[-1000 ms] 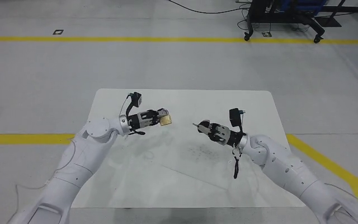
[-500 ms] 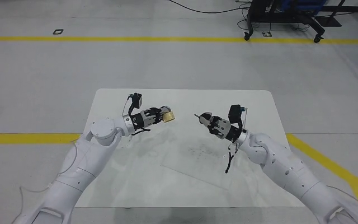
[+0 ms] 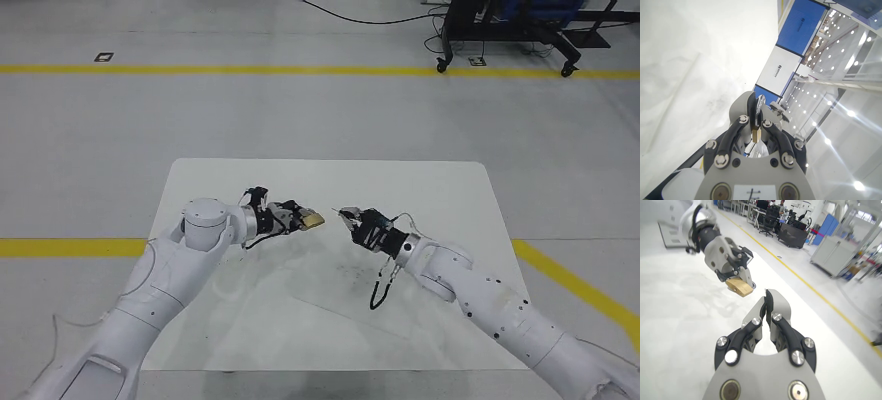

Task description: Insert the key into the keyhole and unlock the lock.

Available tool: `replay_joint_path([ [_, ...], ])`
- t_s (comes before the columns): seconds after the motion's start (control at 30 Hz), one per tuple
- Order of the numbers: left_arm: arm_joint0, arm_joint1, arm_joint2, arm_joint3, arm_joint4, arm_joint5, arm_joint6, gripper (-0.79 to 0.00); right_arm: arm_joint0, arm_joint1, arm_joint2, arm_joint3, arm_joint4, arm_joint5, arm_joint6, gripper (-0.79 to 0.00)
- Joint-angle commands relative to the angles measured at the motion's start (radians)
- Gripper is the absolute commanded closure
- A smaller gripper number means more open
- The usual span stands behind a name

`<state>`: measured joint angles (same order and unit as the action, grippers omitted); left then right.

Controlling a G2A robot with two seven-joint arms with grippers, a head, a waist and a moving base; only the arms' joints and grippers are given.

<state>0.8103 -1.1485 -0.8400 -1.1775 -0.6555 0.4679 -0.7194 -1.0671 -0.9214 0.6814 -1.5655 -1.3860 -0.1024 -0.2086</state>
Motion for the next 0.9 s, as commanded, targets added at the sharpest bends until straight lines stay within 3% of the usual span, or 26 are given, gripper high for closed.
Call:
replay_joint_path([
  [0.0, -0.017, -0.011, 0.015, 0.013, -0.024, 0.020, -0.007, 0.000, -0.038, 0.010, 0.009, -0.077, -0.156, 0.080, 0.056, 0.000],
  [0.13, -0.026, -0.037, 0.021, 0.050, -0.105, -0.070, -0.003, 0.000, -0.111, 0.025, 0.025, -0.202, -0.373, 0.183, 0.202, 0.000],
  [0.5, -0.015, -0.036, 0.015, 0.051, -0.088, -0.090, 0.032, 0.000, -0.131, 0.027, 0.033, -0.231, -0.401, 0.192, 0.212, 0.000],
  [0.6, 0.007, -0.032, 0.002, 0.019, -0.027, -0.158, 0.095, 0.000, -0.131, 0.027, 0.029, -0.246, -0.588, 0.199, 0.256, 0.000],
  [0.73, 0.026, -0.029, -0.014, -0.013, -0.023, -0.169, 0.079, 0.000, -0.148, 0.030, 0.011, -0.297, -0.851, 0.139, 0.364, 0.000],
  [0.87, 0.028, -0.033, -0.005, -0.030, 0.001, -0.143, 0.068, 0.000, -0.162, 0.024, 0.001, -0.338, -0.959, 0.058, 0.453, 0.000],
])
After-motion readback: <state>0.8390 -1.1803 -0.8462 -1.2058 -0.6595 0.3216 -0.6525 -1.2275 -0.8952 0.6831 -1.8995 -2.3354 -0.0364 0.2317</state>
